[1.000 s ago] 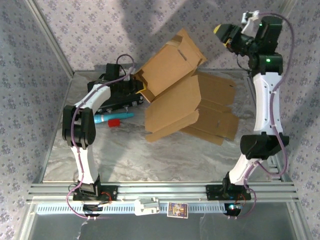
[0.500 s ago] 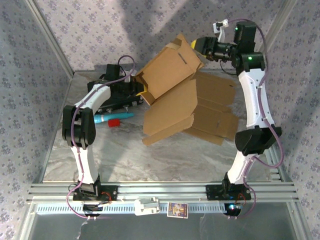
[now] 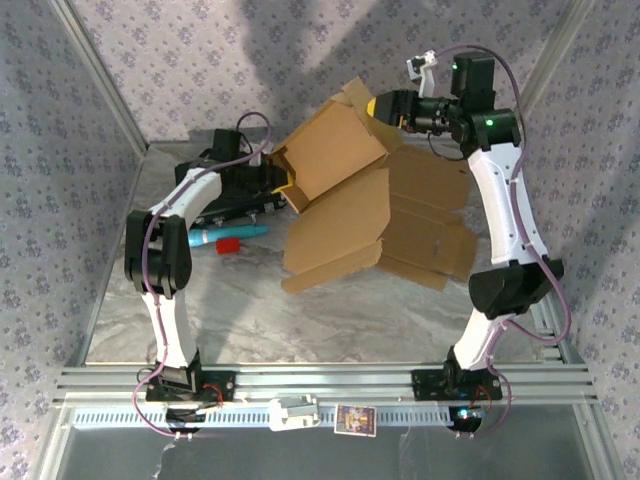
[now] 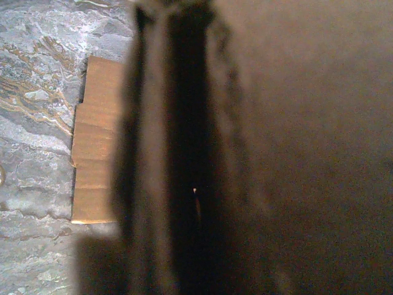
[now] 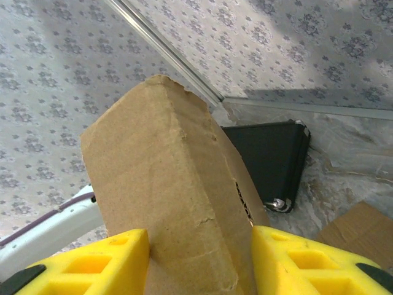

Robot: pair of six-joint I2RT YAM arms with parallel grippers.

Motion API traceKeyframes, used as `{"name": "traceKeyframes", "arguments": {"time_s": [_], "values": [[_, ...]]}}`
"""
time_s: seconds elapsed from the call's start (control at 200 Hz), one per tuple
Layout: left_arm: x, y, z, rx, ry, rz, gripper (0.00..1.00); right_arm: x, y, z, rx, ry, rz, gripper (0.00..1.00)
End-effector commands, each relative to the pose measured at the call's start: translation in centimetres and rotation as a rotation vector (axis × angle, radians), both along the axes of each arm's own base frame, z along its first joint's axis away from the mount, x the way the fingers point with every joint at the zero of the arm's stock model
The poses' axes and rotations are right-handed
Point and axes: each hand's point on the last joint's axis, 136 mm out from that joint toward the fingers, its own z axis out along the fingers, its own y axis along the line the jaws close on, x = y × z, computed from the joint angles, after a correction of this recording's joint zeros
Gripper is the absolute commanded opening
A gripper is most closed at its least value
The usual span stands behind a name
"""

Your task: Fold the paper box

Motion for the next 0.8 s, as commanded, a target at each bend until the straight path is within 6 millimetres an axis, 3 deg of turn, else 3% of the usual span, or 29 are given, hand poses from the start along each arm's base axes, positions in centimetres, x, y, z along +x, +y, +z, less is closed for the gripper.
{"name": "traceKeyframes", "arguments": {"time_s": [0.0, 0.23, 0.5, 0.645, 0.795], "values": [[-0.5, -0.5, 1.8, -0.012, -0.043, -0.029, 0.0, -1.0, -0.3, 0.1, -0.077, -0.037, -0.034, 0.49], [-0.8, -0.3, 1.9, 0.0, -0.044, -0.022, 0.0, -1.6, 0.9, -1.3, -0.213, -0.059, -0.051, 0.49], [-1.0, -0.2, 1.8, -0.002, -0.035, -0.021, 0.0, -2.1, 0.4, -0.7, -0.195, -0.056, -0.075, 0.5], [-1.2, -0.3, 2.1, 0.001, -0.041, -0.022, 0.0, -2.1, 0.3, -2.9, -0.316, -0.04, -0.114, 0.49], [-1.6, -0.3, 2.2, 0.02, -0.044, -0.025, 0.0, -1.8, 0.1, -3.8, -0.444, -0.073, -0.177, 0.49]]}}
